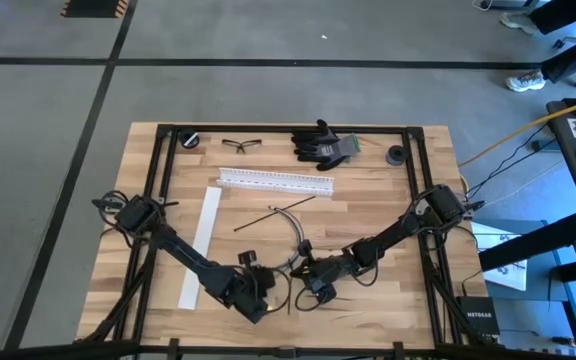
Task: Ziptie cables
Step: Wrap the black zip tie on the cable
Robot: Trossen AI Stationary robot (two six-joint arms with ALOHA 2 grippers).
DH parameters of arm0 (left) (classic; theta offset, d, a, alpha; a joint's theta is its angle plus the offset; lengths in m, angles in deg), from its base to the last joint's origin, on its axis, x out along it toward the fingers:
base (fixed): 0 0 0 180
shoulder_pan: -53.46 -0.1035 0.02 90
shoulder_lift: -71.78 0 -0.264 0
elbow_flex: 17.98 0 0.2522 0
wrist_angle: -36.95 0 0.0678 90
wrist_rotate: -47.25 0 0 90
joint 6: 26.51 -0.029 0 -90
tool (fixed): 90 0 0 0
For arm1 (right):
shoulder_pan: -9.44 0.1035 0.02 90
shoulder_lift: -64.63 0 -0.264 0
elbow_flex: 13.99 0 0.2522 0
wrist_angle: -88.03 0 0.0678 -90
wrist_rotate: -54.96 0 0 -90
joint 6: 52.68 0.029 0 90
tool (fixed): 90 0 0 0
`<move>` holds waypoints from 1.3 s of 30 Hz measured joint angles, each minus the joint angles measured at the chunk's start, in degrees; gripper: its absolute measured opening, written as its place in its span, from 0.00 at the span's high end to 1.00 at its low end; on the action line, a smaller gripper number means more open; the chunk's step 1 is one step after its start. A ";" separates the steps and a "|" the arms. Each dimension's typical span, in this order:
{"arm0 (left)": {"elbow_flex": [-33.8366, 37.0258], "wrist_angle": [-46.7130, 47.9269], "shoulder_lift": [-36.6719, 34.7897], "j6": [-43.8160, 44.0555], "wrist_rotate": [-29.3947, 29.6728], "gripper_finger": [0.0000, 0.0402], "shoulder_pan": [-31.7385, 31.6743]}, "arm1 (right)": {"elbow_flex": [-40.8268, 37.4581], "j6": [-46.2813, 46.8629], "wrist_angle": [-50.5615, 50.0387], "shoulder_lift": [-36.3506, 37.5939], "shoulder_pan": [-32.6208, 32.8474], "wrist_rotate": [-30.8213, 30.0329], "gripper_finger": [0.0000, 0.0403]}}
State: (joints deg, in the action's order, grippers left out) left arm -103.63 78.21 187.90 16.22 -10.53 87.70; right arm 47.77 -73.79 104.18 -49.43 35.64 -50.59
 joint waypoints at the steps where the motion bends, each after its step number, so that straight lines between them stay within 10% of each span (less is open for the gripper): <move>1: 0.13 0.87 -0.47 -0.23 0.32 0.75 0.00 | 0.27 0.13 -0.18 -0.04 0.00 0.00 1.00; 39: 0.30 -23.69 1.18 -17.66 12.52 0.75 0.28 | 2.81 15.00 -4.22 5.60 0.13 0.11 1.00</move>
State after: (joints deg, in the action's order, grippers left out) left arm -103.33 54.52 189.08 -1.44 1.99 87.98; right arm 50.58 -58.79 99.96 -43.84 35.77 -50.48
